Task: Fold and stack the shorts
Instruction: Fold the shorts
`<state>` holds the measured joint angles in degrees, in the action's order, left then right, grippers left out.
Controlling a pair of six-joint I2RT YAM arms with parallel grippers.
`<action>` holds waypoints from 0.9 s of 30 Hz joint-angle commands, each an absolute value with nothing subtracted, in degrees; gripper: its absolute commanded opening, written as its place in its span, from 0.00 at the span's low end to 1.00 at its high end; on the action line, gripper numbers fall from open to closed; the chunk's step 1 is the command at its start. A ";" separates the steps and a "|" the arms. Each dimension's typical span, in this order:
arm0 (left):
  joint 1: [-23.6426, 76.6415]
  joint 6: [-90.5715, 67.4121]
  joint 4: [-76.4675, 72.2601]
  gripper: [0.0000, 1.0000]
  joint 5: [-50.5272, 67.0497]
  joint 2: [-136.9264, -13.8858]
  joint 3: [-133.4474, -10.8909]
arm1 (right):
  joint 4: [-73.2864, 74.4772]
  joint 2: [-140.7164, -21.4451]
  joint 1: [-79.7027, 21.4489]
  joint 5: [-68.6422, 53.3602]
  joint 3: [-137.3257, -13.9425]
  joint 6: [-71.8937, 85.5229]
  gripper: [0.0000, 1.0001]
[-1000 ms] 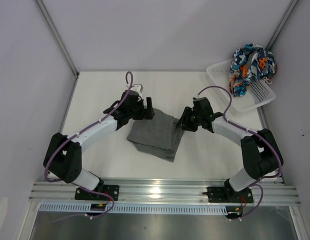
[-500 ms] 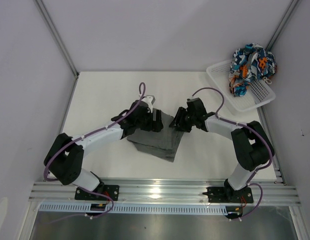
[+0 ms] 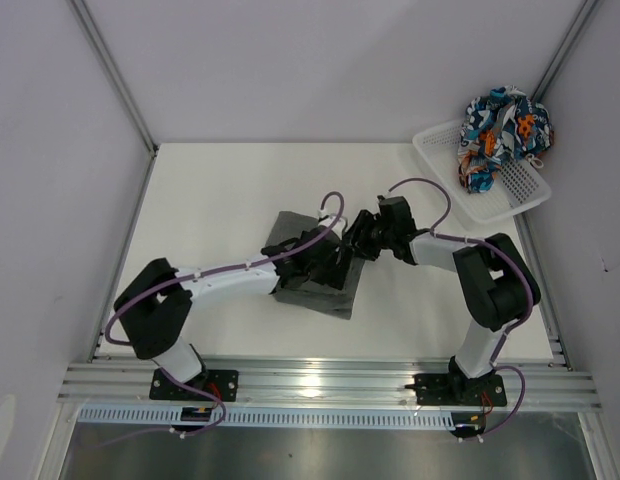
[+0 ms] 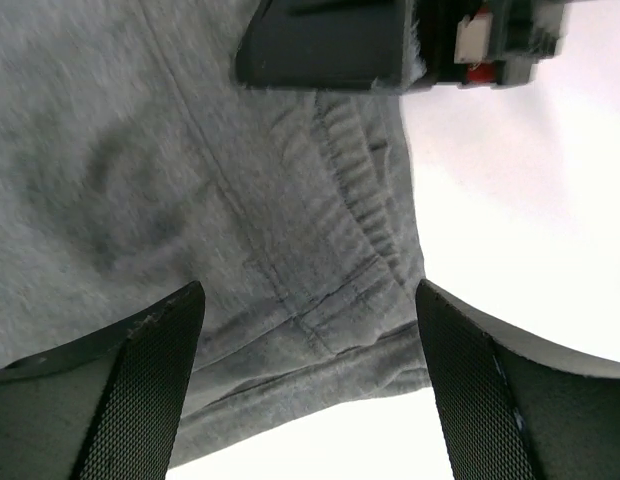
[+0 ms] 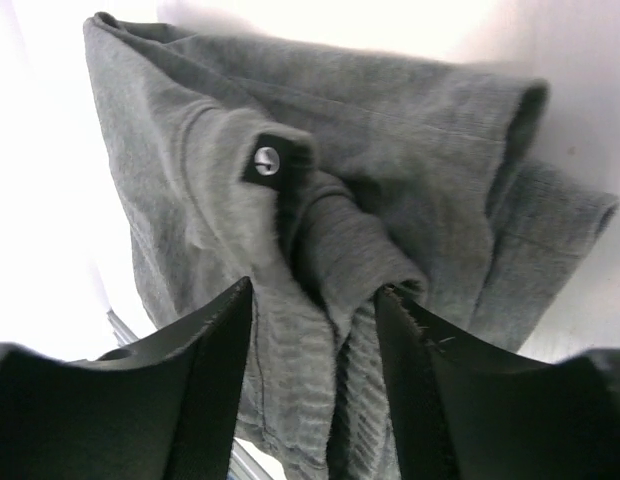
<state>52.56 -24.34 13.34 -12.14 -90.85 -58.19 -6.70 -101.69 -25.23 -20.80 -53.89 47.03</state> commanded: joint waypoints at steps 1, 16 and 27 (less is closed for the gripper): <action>54.23 -26.45 16.41 0.88 -18.53 -95.43 -64.31 | -14.14 -102.83 -24.44 -23.37 -52.12 49.13 0.53; 55.19 -30.67 24.88 0.78 -27.86 -105.03 -71.38 | -30.05 -108.37 -23.64 -30.41 -48.96 52.73 0.46; 59.50 -29.53 17.94 0.43 -26.11 -103.72 -63.21 | -36.21 -111.53 -23.20 -32.34 -50.45 53.88 0.34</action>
<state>57.52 -29.89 20.82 -27.07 -104.99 -65.84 -31.68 -110.52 -23.49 -31.22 -48.86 54.00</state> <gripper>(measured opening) 0.444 0.353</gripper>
